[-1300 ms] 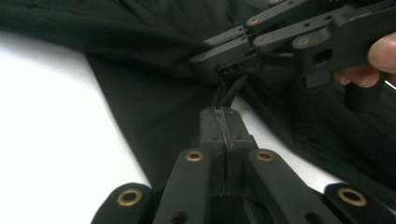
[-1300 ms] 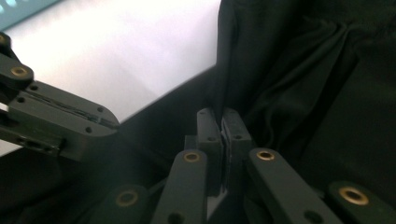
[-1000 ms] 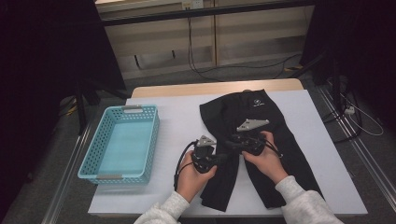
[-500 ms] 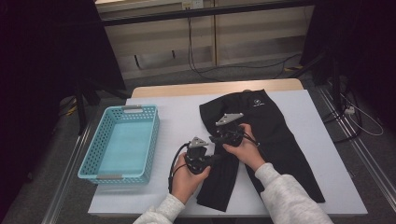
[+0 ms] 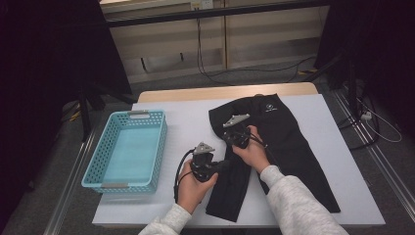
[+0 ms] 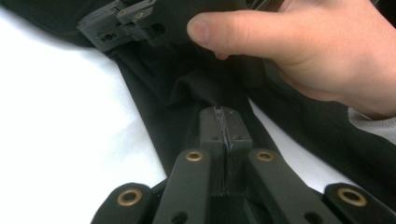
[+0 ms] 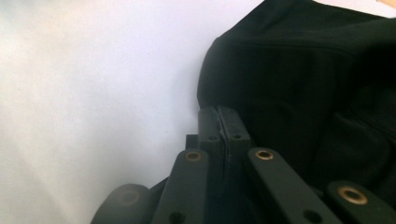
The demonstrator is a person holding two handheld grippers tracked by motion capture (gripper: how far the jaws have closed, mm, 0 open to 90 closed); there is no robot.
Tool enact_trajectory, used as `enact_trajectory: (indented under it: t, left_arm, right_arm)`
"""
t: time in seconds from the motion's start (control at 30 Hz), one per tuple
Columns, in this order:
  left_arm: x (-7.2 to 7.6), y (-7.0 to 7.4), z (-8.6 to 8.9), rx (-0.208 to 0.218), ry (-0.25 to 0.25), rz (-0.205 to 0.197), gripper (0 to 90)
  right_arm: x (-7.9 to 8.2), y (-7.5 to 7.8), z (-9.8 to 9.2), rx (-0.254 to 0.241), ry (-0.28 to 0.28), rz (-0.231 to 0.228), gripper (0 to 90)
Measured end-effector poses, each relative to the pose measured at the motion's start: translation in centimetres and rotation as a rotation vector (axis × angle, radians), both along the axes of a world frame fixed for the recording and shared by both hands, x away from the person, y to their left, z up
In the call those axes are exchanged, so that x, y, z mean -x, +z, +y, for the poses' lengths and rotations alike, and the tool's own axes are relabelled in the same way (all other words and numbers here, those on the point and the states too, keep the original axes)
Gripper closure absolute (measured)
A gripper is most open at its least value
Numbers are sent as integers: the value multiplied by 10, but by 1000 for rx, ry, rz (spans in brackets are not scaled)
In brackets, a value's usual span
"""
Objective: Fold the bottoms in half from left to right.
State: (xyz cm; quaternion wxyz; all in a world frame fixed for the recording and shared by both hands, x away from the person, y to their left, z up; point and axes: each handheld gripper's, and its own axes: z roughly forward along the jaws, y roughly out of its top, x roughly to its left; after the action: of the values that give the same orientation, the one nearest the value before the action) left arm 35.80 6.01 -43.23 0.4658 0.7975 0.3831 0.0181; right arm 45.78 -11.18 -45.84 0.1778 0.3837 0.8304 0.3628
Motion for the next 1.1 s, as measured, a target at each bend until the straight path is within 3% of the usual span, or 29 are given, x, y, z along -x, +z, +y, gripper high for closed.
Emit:
enact_trajectory:
  t: [0.1,0.17,0.33,0.53,0.7,0.83,0.9,0.97,1.03,1.07,1.1]
  left_arm:
    - [0,6,0,23,4,-14,894]
    - [-1,10,1,35,-1,-20,894]
    - [-2,20,-5,67,-20,-33,894]
    - [-4,34,-22,97,-63,-47,895]
    - [-8,47,-48,157,-121,-44,895]
    - [-8,65,-78,223,-185,-48,894]
    - [-8,75,-93,249,-218,-64,891]
    - [-12,80,-104,246,-228,-90,820]
    - [-19,78,-103,217,-217,-95,617]
    - [-22,76,-100,201,-209,-100,551]
    - [-26,71,-93,164,-192,-124,500]
  right_arm:
    - [-1,10,-11,-65,-28,-13,900]
    - [-3,19,-21,-149,-47,-3,900]
    - [-2,37,-39,-231,-76,-17,900]
    - [-1,54,-57,-253,-96,-35,900]
    - [0,73,-80,-278,-122,-60,900]
    - [6,95,-121,-301,-198,-99,900]
    - [10,104,-151,-324,-250,-123,900]
    - [16,109,-184,-335,-339,-156,900]
    - [18,104,-208,-346,-420,-150,862]
    - [18,99,-215,-337,-455,-140,725]
    - [18,94,-219,-344,-458,-125,654]
